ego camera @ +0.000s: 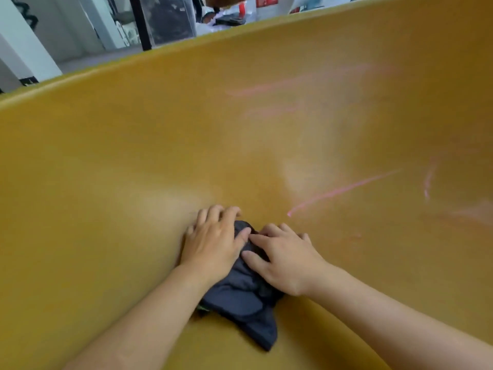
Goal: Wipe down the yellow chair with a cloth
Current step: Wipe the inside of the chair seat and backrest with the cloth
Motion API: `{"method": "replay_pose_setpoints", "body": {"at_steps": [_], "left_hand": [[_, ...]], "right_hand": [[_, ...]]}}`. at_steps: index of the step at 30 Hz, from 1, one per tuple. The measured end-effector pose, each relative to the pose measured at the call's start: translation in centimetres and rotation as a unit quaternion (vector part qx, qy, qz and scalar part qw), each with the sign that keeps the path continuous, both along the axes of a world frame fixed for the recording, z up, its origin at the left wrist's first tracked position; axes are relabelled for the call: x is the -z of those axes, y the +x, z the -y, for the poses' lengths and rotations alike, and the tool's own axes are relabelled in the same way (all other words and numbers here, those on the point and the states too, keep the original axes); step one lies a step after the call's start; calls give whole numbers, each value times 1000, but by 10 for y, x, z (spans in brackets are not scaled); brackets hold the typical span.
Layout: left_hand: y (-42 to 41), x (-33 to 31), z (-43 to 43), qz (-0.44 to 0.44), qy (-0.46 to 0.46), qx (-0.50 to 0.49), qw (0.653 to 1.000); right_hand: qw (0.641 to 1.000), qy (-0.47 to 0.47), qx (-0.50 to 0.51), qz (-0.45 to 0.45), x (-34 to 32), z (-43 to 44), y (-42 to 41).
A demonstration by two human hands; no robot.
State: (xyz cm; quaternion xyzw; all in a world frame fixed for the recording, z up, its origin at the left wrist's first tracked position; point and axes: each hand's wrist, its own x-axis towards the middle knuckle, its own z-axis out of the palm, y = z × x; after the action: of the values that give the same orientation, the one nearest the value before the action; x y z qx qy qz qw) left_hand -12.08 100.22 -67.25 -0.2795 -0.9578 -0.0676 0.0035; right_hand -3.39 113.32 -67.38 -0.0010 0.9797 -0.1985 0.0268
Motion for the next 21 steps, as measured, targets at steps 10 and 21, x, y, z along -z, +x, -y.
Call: {"method": "replay_pose_setpoints", "body": {"at_steps": [10, 21], "left_hand": [[103, -25, -39, -38, -154, 131, 979], [69, 5, -75, 121, -93, 147, 977]], "right_hand": [[978, -9, -120, 169, -27, -56, 55], [961, 171, -69, 206, -47, -126, 60]]}}
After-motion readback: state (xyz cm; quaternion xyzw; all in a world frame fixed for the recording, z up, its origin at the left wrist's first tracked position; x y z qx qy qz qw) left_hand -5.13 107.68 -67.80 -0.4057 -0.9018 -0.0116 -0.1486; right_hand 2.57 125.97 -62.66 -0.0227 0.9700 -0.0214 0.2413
